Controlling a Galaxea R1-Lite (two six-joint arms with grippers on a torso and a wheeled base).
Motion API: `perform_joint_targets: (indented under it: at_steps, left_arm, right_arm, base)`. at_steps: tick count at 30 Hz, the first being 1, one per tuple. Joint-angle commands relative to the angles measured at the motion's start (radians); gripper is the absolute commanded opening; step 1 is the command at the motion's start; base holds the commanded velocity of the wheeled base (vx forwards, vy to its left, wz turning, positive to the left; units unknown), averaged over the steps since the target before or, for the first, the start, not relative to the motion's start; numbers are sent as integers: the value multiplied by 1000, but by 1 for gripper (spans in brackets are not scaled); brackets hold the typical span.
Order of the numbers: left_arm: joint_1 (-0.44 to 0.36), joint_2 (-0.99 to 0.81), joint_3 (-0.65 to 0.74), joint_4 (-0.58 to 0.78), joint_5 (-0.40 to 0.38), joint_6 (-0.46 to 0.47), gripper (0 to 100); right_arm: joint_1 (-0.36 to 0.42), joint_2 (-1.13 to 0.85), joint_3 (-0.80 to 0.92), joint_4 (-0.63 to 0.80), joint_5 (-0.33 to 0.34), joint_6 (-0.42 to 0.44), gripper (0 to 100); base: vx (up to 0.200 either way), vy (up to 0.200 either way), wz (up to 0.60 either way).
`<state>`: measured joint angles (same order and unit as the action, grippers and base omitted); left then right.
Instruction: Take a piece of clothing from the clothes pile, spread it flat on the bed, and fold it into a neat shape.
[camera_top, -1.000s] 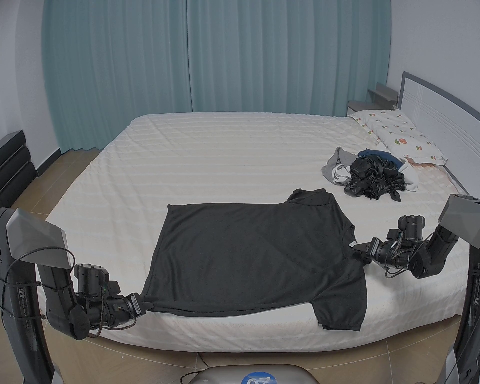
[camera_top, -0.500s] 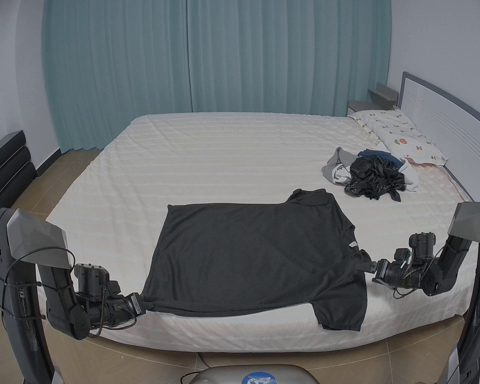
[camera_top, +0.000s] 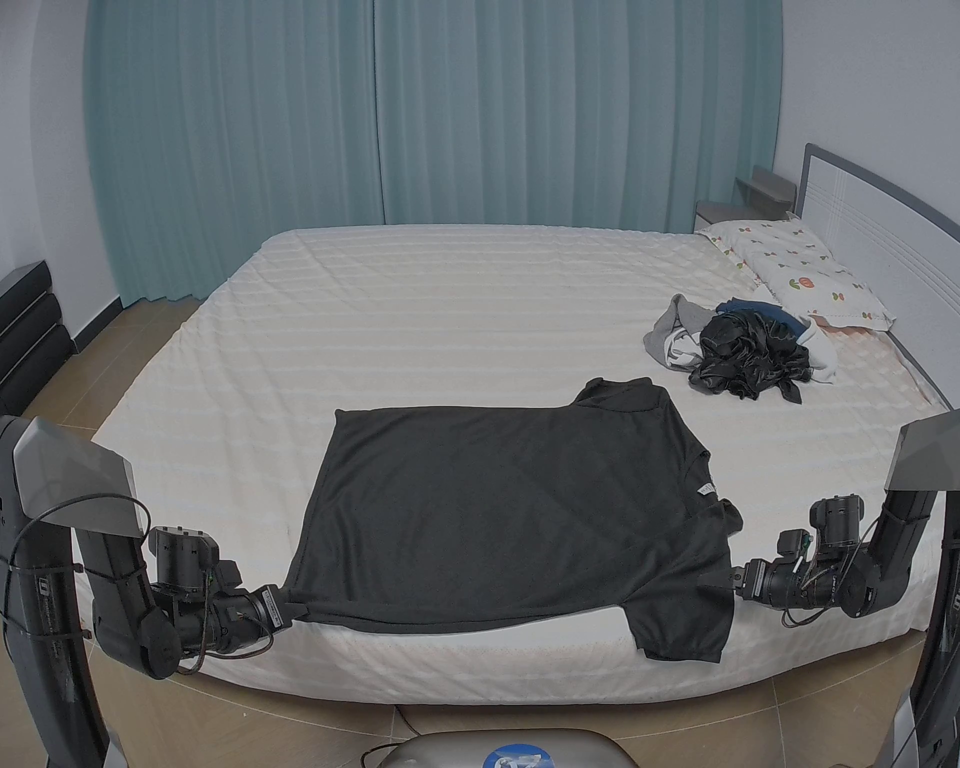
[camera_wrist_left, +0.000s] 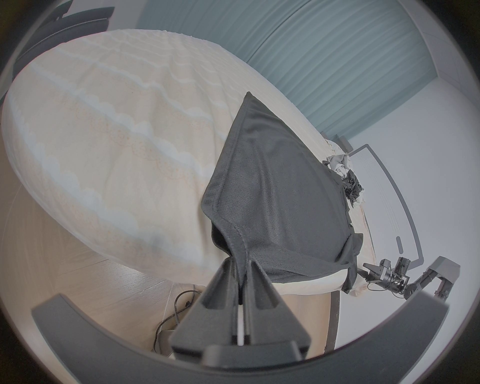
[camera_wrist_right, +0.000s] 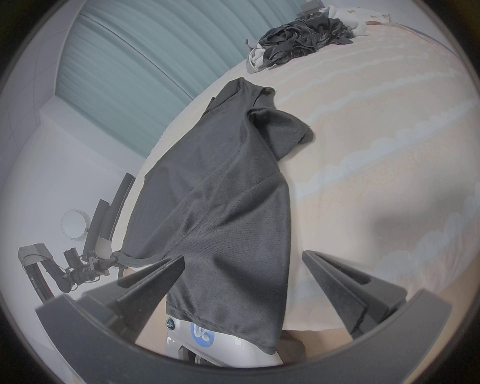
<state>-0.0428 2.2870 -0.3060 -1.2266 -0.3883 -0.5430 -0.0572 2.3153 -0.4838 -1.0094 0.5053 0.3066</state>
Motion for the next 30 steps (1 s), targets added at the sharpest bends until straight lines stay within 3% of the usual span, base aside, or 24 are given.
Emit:
perform_joint_targets:
  at_steps: [1,3,4,12,24,30]
  left_arm:
    - [0,2,-1,-1,0,0,0]
    - [0,2,-1,-1,0,0,0]
    - [0,2,-1,-1,0,0,0]
    - [1,0,-1,-1,0,-2,0]
    - [1,-17,1,-1,2,-34,0]
    - [-2,-54,15,1,23,-32,0]
  right_arm:
    - [14,9,-6,2,1,3,100]
    - [14,9,-6,2,1,3,100]
    - [13,9,-7,2,1,3,0]
    - [-23,35,10,-69,-1,2,0]
    - [-85,-57,91,-64,2,-4,0]
    - [-118,-120,169,-61,19,-57,0]
  base:
    - [0,0,0]
    - [0,0,0]
    - [0,0,0]
    - [0,0,0]
    - [0,0,0]
    - [0,0,0]
